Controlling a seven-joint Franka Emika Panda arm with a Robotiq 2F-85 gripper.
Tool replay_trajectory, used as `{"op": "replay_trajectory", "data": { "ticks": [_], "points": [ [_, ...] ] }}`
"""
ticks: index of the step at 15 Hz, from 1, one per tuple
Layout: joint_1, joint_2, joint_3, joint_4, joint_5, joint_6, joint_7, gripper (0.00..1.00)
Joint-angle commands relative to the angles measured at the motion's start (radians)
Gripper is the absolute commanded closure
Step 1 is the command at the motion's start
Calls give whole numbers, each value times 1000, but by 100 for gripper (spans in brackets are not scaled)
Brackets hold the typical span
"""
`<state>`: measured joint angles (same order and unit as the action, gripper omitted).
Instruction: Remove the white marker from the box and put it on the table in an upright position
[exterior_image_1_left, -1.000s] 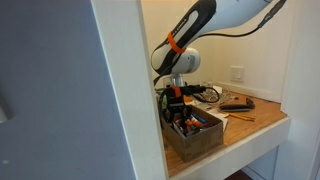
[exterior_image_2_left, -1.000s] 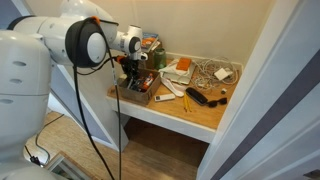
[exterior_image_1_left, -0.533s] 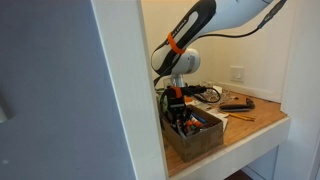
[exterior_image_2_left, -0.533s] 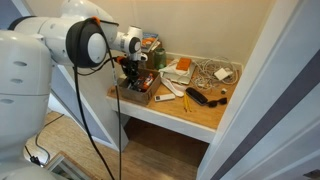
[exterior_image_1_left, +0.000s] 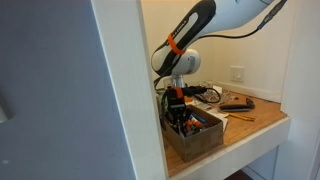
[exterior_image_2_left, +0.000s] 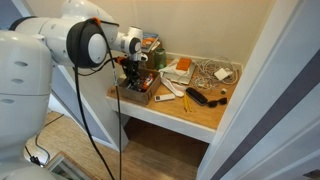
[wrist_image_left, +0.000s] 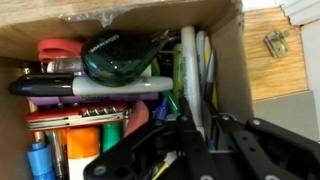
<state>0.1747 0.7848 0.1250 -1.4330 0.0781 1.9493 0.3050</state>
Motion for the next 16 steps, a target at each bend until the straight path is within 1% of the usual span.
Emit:
{"op": "replay_trajectory", "data": {
  "ticks": [1,5,9,11,13,16],
  "points": [
    [12,-42,-10,-16,24,27,-14,96],
    [21,-162,-24,-120,-1,162,-5,96],
    [15,-316,-38,-286,-42,358,-47,96],
    [-2,-391,-37,-377,-60,442,-112,96],
    [-30,-466,-27,-476,-55,529,-204,96],
    [-94,-575,6,-622,2,651,-401,96]
  ]
}}
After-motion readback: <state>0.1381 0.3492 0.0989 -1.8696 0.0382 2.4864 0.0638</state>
